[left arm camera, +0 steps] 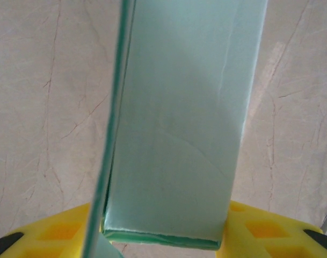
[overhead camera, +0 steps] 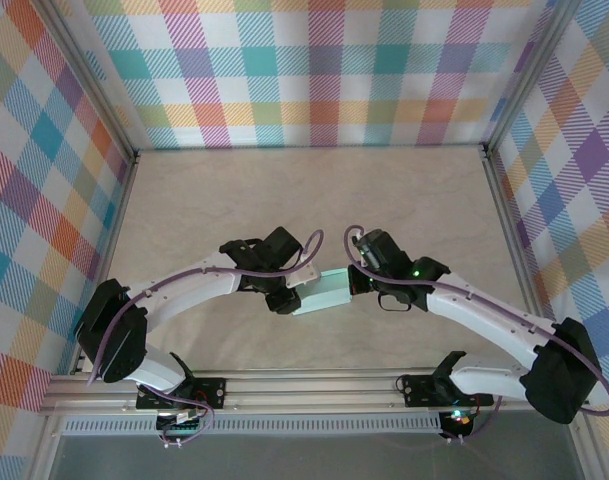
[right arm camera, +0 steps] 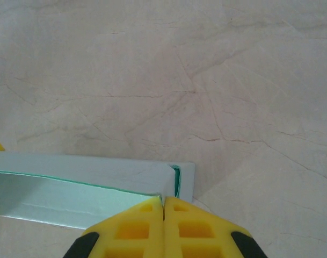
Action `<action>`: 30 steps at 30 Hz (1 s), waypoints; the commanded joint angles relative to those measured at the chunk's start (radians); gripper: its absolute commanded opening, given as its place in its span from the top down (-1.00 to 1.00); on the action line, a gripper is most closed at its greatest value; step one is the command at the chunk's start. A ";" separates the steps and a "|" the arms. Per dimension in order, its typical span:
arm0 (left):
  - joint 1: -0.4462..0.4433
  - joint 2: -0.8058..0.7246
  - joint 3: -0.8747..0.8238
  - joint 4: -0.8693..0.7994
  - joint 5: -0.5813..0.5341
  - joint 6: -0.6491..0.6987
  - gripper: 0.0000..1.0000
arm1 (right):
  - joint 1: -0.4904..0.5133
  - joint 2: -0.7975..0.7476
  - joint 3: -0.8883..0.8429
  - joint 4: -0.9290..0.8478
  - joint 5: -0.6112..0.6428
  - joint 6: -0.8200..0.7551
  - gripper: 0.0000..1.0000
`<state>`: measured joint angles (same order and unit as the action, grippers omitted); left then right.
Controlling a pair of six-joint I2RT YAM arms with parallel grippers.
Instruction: Fold the paper box
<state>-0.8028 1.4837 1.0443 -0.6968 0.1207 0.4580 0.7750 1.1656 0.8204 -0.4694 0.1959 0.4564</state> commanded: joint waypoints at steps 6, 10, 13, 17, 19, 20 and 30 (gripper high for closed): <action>-0.015 -0.061 0.009 -0.020 -0.014 -0.027 -0.05 | 0.023 -0.033 -0.078 -0.008 0.067 0.011 1.00; -0.016 -0.115 0.001 -0.015 -0.018 -0.040 -0.13 | 0.031 -0.044 -0.059 -0.018 0.079 0.007 1.00; -0.015 -0.164 -0.010 -0.002 -0.004 -0.060 -0.40 | 0.039 -0.043 -0.041 -0.037 0.095 0.010 1.00; -0.015 -0.238 -0.027 0.034 0.001 -0.153 -0.65 | 0.053 -0.029 -0.015 -0.073 0.122 0.022 1.00; -0.016 -0.272 -0.039 0.053 -0.018 -0.226 -0.62 | 0.057 -0.021 -0.005 -0.087 0.131 0.029 1.00; -0.018 -0.286 -0.042 0.047 -0.038 -0.255 -0.59 | 0.060 -0.018 0.000 -0.090 0.132 0.030 1.00; -0.051 -0.245 0.045 -0.078 -0.107 -0.447 -0.17 | 0.090 0.022 0.053 -0.151 0.166 0.058 1.00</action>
<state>-0.8307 1.2118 1.0409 -0.7326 0.0311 0.0879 0.8581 1.1786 0.8558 -0.5598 0.3416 0.4892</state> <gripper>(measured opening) 0.590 0.044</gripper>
